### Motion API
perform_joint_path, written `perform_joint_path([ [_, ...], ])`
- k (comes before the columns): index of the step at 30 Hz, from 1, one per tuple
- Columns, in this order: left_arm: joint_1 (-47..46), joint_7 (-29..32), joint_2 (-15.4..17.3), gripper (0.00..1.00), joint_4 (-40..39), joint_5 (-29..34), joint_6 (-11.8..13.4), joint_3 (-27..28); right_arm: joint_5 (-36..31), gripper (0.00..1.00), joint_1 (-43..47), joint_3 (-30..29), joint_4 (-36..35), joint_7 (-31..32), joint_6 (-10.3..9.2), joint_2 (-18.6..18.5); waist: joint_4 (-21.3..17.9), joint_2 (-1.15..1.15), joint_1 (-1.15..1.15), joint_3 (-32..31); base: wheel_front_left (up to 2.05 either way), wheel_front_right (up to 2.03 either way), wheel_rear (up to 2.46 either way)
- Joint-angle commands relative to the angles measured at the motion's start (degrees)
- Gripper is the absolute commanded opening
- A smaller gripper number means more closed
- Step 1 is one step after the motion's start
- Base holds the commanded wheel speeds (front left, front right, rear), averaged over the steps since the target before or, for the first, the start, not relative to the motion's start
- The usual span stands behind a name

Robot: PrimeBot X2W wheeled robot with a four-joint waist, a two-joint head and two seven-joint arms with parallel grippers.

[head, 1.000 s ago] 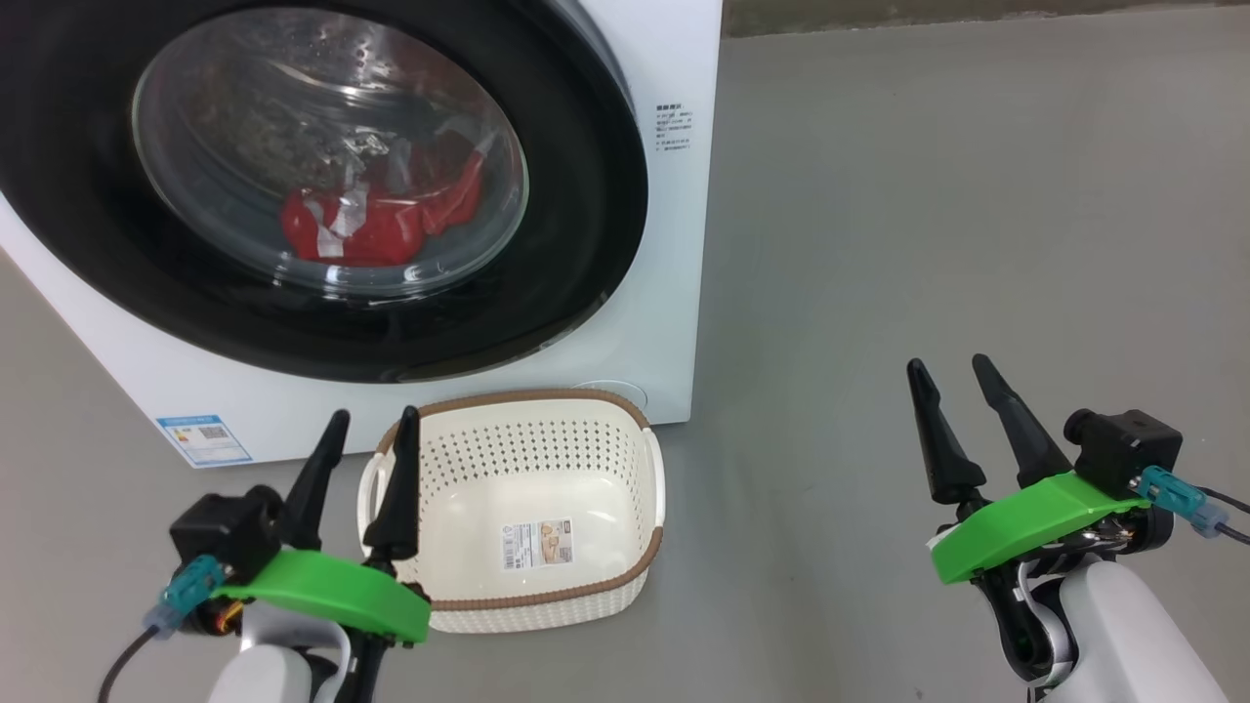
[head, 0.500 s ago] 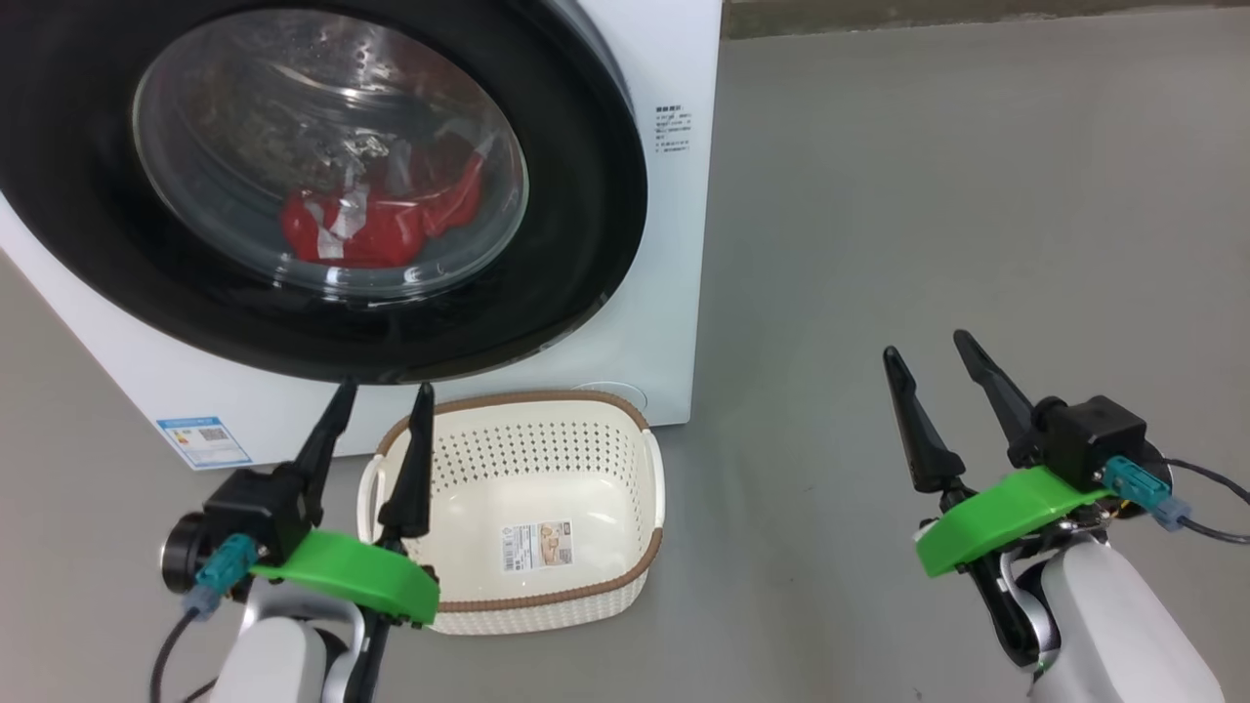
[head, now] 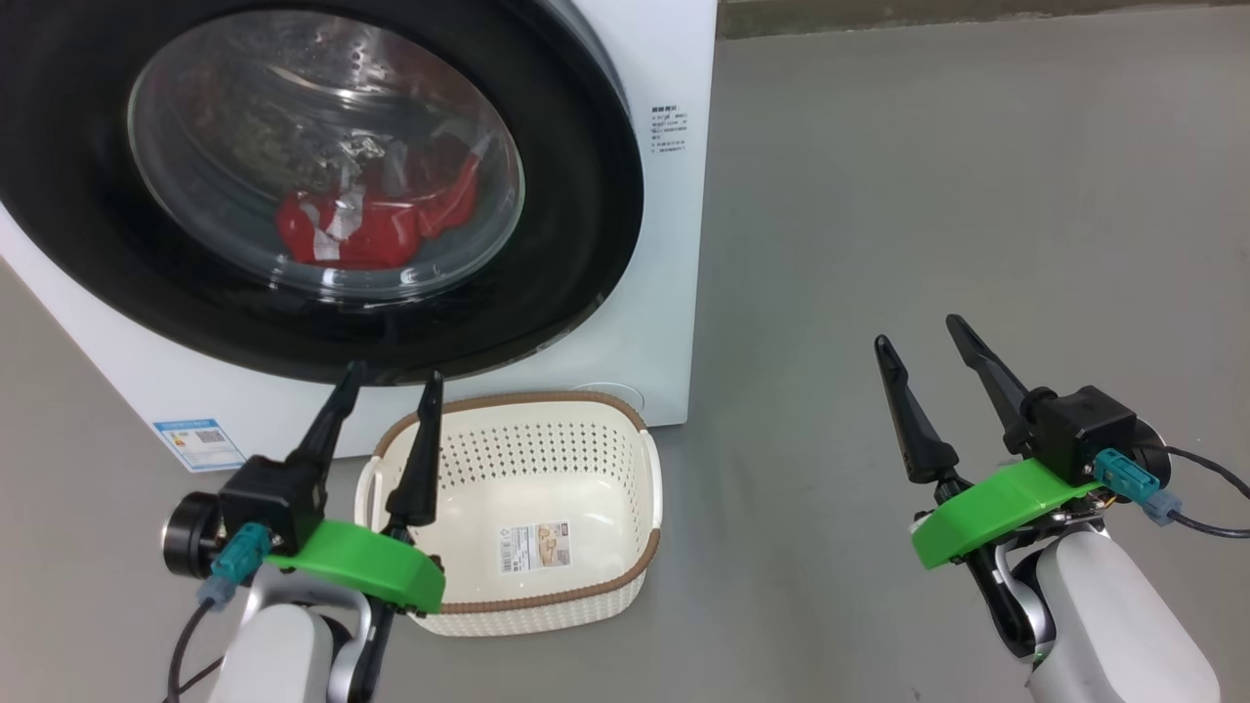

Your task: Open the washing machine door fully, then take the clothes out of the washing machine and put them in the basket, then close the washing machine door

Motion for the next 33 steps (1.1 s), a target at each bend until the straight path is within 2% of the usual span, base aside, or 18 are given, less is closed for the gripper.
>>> perform_joint_path([
  [1, -1.8, -0.7, 0.9, 1.0, -1.3, 0.5, 0.1, 1.6, -0.8, 1.0, -1.9, 1.3, -1.3, -0.4, 0.03, -0.2, 0.0, 0.0, 0.0, -0.1, 0.0, 0.0, 0.0],
  [12, -1.9, -0.7, 0.9, 1.0, -1.5, 0.5, 0.2, 1.7, -0.3, 1.0, -1.9, 1.2, -1.2, -0.4, 0.03, -0.2, 0.1, 0.0, 0.0, 0.1, 0.0, 0.0, 0.0],
  [13, -1.9, -0.7, 0.9, 1.0, -1.5, 0.4, 0.2, 1.6, -0.1, 0.94, -1.9, 1.3, -1.2, -0.4, 0.03, -0.1, 0.1, 0.0, 0.0, 0.2, 0.0, 0.0, 0.0],
  [14, -1.9, -0.7, 0.9, 1.0, -1.6, 0.3, 0.2, 1.6, 0.3, 0.5, -2.0, 1.4, -1.2, -0.4, 0.03, -0.1, 0.2, 0.0, 0.0, 0.4, 0.0, 0.0, 0.0],
  [15, -1.9, -0.7, 0.9, 1.0, -1.7, 0.2, 0.2, 1.5, 1.0, 0.33, -2.1, 1.5, -1.3, -0.4, 0.03, 0.0, 0.2, 0.0, 0.0, 0.5, 0.0, 0.0, 0.0],
  [16, -1.9, -0.7, 0.9, 1.0, -1.8, 0.0, 0.2, 1.5, 2.0, 0.06, -2.3, 1.5, -1.4, -0.4, 0.03, 0.1, 0.3, 0.0, 0.0, 0.6, 0.0, 0.0, 0.0],
  [17, -1.9, -0.7, 0.9, 1.0, -1.9, -0.1, 0.2, 1.4, 2.8, 0.0, -2.4, 1.6, -1.4, -0.4, 0.03, 0.2, 0.4, 0.0, 0.0, 0.8, 0.0, 0.0, 0.0],
  [21, -2.2, -0.7, 0.9, 1.0, -2.7, -0.4, 0.1, 1.1, 8.6, 0.0, -3.1, 1.6, -1.5, -0.4, 0.03, 0.6, 1.2, 0.0, 0.0, 1.7, 0.0, 0.0, 0.0],
  [22, -2.4, -0.7, 0.9, 1.0, -3.3, -0.8, 0.0, 0.7, 14.3, 0.0, -3.6, 1.4, -1.3, -0.4, 0.03, 1.1, 1.7, 0.0, 0.0, 2.3, 0.0, 0.0, 0.0],
  [24, -2.6, -0.7, 0.9, 1.0, -4.0, -0.9, 0.0, 0.4, 19.2, 0.0, -4.4, 1.5, -1.2, -0.4, 0.03, 1.3, 2.2, 0.0, 0.0, 2.9, 0.0, 0.0, 0.0],
  [33, -3.4, -0.7, 0.9, 1.0, -8.4, -0.6, 0.5, -0.3, 35.3, 0.0, -9.2, 3.3, -0.1, 0.2, 0.03, -0.7, 4.3, 0.0, 0.0, 6.8, 0.0, 0.0, 0.0],
])
